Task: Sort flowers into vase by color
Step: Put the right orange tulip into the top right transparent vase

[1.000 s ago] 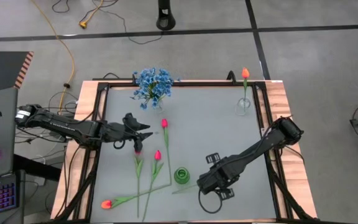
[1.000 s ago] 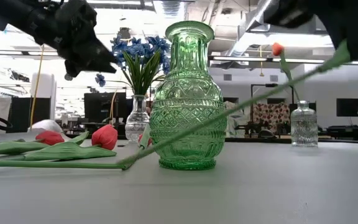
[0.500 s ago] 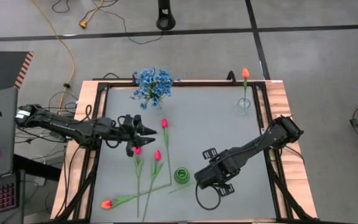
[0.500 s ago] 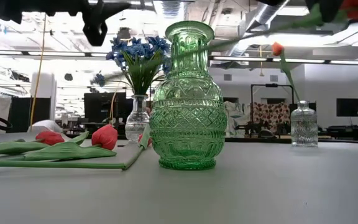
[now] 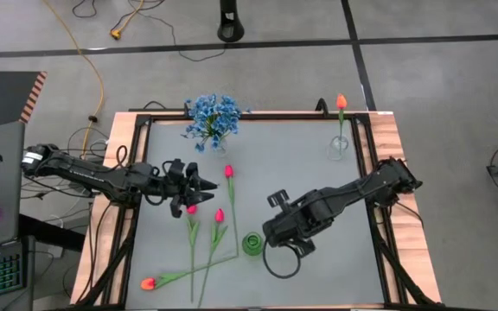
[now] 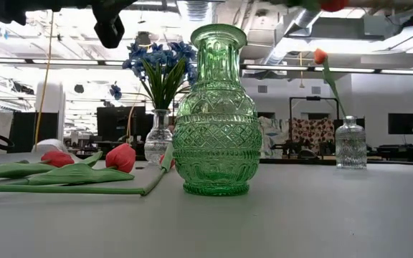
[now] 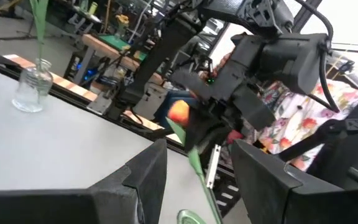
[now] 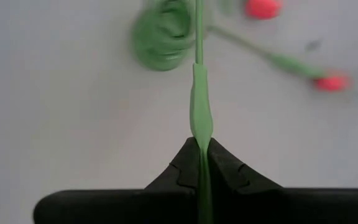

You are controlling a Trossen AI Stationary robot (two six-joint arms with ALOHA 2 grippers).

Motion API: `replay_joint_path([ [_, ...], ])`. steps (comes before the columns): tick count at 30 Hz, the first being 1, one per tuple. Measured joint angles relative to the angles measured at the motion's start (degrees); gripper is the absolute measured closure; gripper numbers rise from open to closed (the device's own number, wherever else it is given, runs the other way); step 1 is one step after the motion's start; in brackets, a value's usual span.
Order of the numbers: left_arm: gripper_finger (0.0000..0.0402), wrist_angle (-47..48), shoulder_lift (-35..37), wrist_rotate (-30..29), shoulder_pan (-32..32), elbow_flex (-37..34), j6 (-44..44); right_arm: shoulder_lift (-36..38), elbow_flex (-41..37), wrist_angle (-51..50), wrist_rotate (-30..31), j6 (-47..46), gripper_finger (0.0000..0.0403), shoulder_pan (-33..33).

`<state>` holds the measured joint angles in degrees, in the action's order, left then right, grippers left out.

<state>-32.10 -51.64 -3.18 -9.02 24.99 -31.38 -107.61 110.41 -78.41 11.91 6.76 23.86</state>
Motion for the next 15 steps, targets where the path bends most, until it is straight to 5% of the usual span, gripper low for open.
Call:
replay_joint_path([
  [6,0.0235,0.1,0.0,1.9,0.0,0.0,-0.2,0.0,0.2,6.8,9.0,12.7,0.0362,-2.1],
  [15,0.0235,4.4,0.0,2.0,0.0,0.0,-2.4,-0.4,-0.8,25.4,9.3,32.2,0.0359,-6.2],
])
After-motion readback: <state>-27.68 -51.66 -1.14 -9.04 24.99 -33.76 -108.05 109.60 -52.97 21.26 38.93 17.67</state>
